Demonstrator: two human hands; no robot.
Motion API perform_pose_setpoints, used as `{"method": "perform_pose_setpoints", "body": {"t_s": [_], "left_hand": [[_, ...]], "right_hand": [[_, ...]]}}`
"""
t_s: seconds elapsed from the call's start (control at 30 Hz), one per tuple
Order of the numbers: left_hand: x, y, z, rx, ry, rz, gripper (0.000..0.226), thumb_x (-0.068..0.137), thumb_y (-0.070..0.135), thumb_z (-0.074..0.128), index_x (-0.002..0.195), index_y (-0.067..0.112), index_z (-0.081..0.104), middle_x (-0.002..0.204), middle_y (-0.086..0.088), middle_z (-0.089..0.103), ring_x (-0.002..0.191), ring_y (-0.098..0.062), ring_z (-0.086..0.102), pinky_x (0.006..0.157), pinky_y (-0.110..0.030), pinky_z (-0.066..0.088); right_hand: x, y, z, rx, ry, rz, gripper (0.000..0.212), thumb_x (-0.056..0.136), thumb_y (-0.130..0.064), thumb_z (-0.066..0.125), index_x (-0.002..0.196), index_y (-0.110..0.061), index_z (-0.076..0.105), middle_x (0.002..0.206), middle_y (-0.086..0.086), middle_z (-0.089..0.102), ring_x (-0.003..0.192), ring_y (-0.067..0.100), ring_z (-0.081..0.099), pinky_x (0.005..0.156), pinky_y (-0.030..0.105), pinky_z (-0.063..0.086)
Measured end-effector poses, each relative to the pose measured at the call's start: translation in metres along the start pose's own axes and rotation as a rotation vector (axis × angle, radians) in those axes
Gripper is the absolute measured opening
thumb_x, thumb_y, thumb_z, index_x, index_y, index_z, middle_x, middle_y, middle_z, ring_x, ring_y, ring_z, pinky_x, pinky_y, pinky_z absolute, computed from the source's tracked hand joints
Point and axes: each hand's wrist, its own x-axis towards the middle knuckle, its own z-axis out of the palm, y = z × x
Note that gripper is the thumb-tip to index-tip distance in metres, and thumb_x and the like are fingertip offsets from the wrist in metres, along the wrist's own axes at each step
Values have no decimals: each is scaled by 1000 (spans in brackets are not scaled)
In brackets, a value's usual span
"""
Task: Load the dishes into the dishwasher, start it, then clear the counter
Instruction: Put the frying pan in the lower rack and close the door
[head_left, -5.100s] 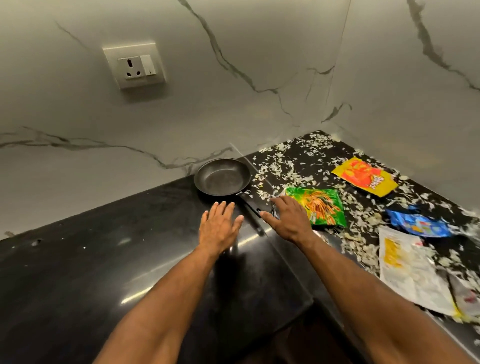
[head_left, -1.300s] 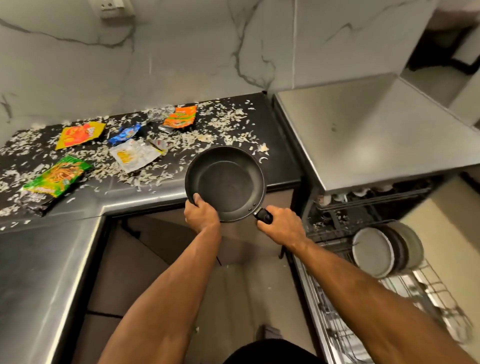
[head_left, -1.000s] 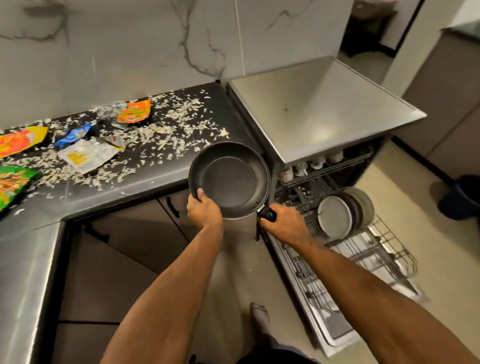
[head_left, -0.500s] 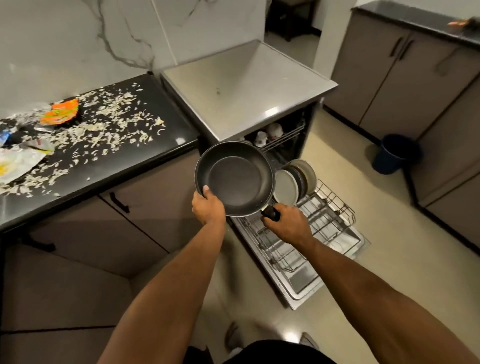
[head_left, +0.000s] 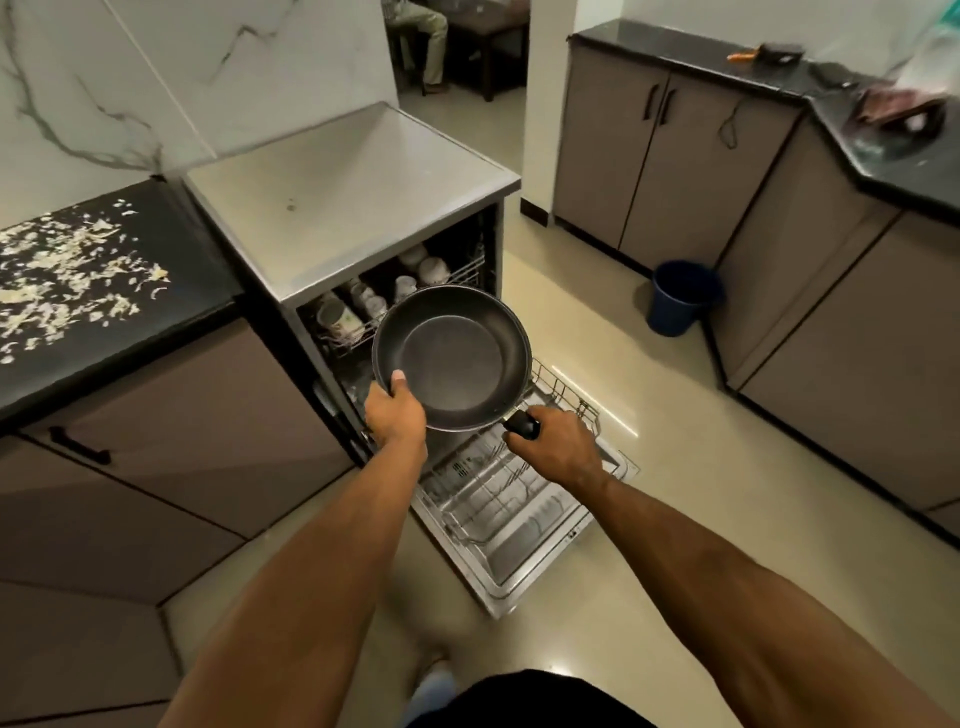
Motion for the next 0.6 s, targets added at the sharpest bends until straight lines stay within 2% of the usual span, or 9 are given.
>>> {"method": "perform_pose_setpoints", "body": {"t_s": [0.13,0.2,0.33,0.4,0.5,0.53,0.6], "left_hand": [[-19,0,36,-52,-92,-36,28,100,22,51,121,5,57,114,-9,61,105,-22,57,86,-29,44],[-24,-2,57,-113,-150,-66,28,99,18,53,123,5,57,118,-9,61,105,-21,57,89,-28,46],[-30,-5,96,-175,-225,-167,34,97,17,56,129,7,53,125,-12,61,113,-28,60,100,-46,49],[-29,-9,118,-212,-263,-228,37,97,15,57,132,9,50,125,-12,61,111,-30,61,95,-49,52],[-24,-14,147,-254,-286,-316,41,97,9,55,136,8,45,122,-12,60,103,-28,62,70,-40,59],[-22,-15,158,-266,-289,-342,42,96,8,55,137,8,43,124,-13,59,104,-29,62,68,-39,59],[-20,-14,174,-306,-298,-405,41,96,7,54,135,6,44,124,-16,58,104,-32,62,76,-46,58]], "right_hand": [[6,27,-20,21,3,41,14,84,-40,66,84,-28,58,74,-4,63,68,12,61,61,27,50],[12,39,-24,32,36,68,14,83,-41,65,86,-27,62,76,-4,65,67,11,60,60,26,49],[29,55,-30,38,70,137,21,80,-43,63,91,-24,66,79,-2,66,70,15,62,64,30,53],[42,63,-31,47,70,166,22,81,-44,63,91,-25,66,78,-2,66,71,16,62,66,32,55],[64,73,-35,54,68,191,21,82,-42,64,92,-24,66,78,-2,67,70,15,62,65,31,54],[72,76,-37,52,67,196,21,82,-42,64,92,-23,66,79,-1,67,72,16,62,65,31,54],[86,82,-40,64,65,203,22,82,-42,65,93,-24,66,81,0,68,74,17,63,67,33,55]]}}
